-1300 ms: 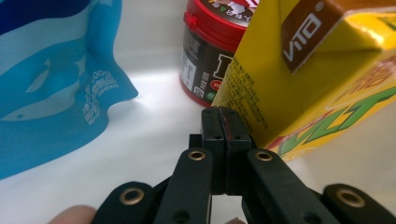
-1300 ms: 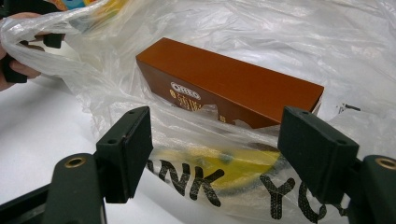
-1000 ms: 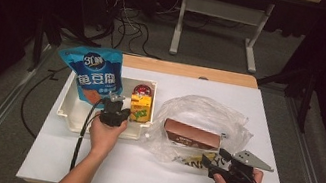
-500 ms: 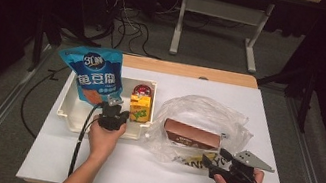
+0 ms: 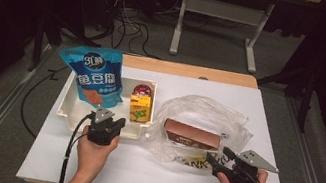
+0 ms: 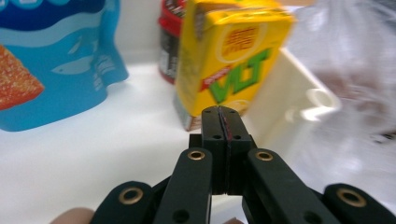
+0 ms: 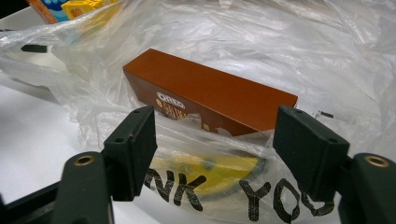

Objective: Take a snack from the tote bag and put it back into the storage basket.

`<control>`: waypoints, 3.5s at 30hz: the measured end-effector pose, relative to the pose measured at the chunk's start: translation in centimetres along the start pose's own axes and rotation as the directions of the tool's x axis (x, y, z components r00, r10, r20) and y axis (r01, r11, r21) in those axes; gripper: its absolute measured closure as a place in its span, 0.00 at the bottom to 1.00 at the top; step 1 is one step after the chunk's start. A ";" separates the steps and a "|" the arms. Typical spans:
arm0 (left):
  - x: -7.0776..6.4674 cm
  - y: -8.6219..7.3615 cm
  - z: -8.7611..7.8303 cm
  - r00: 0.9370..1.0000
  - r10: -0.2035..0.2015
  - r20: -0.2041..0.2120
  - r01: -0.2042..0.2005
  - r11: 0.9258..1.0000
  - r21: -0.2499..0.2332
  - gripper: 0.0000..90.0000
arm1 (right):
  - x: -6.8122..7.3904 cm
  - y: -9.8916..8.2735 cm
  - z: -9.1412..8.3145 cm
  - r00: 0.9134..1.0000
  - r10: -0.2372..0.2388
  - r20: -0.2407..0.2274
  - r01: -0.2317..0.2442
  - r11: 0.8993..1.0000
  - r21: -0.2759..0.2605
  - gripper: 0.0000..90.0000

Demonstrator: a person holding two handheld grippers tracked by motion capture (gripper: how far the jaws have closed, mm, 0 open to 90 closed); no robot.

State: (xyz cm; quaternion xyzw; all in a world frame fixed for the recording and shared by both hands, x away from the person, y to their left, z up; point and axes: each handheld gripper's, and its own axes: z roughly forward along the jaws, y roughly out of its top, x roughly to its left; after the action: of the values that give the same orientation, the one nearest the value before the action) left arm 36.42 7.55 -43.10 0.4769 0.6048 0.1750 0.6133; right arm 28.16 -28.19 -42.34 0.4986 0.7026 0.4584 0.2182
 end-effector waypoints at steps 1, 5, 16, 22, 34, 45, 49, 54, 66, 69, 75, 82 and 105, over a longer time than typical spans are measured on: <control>-0.3 0.0 -0.3 1.000 0.004 0.006 -0.004 1.000 -0.002 1.00 | 0.0 0.1 0.0 1.000 -0.004 -0.005 0.004 1.000 -0.002 0.38; -1.8 -0.6 -2.0 0.998 0.001 0.056 0.000 1.000 -0.005 1.00 | -0.2 0.3 -0.2 1.000 -0.003 -0.012 0.003 1.000 -0.023 0.56; -4.6 -2.7 -3.9 0.989 0.001 0.150 -0.007 0.999 0.040 1.00 | -0.9 1.4 -0.3 0.999 -0.004 0.037 0.005 0.999 -0.038 1.00; -5.8 -4.1 -3.9 0.980 0.017 0.198 -0.033 0.996 0.079 1.00 | -1.8 2.1 0.1 0.996 -0.028 0.087 0.029 0.999 -0.016 1.00; -6.7 -7.3 -0.9 0.983 0.014 0.183 -0.039 0.990 0.133 1.00 | -3.4 3.4 4.2 0.992 -0.044 0.116 0.038 0.998 0.056 1.00; -6.4 -9.6 1.6 0.991 0.006 0.137 -0.030 0.984 0.176 1.00 | -5.0 3.2 6.8 0.990 -0.048 0.132 0.030 0.990 0.135 1.00; -6.1 -9.7 2.0 0.992 0.007 0.126 -0.030 0.983 0.183 1.00 | -5.5 2.8 6.6 0.994 -0.038 0.107 0.026 0.993 0.116 1.00; -5.7 -9.9 2.3 0.993 0.006 0.116 -0.029 0.981 0.193 1.00 | -5.5 2.5 6.1 0.996 -0.026 0.084 0.016 0.993 0.117 1.00; -5.5 -10.0 2.1 0.992 0.024 0.126 -0.050 0.977 0.207 1.00 | -4.5 1.4 4.0 0.999 -0.037 0.015 0.036 0.997 0.066 0.83; -5.3 -10.0 2.1 0.991 0.026 0.128 -0.053 0.976 0.213 1.00 | -4.0 1.8 3.6 0.997 -0.067 -0.049 0.067 0.998 0.016 0.59; -5.2 -9.9 2.0 0.992 0.026 0.126 -0.052 0.976 0.213 1.00 | -3.1 1.6 5.2 0.986 -0.119 -0.113 0.130 0.987 0.098 0.37; -5.1 -9.7 1.9 0.991 0.024 0.129 -0.051 0.976 0.214 1.00 | -3.1 0.6 6.3 0.985 -0.125 -0.122 0.140 0.981 0.132 0.33; -5.1 -9.8 2.0 0.992 0.011 0.129 -0.040 0.973 0.227 1.00 | -2.8 -1.1 8.8 0.984 -0.158 -0.079 0.173 0.949 0.263 0.32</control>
State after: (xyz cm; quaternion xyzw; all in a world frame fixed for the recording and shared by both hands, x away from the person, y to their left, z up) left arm 33.65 -1.94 -48.36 0.5622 0.5746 0.0814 0.5892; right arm 35.46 -27.01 -47.95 0.4498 0.8035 0.3529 0.1663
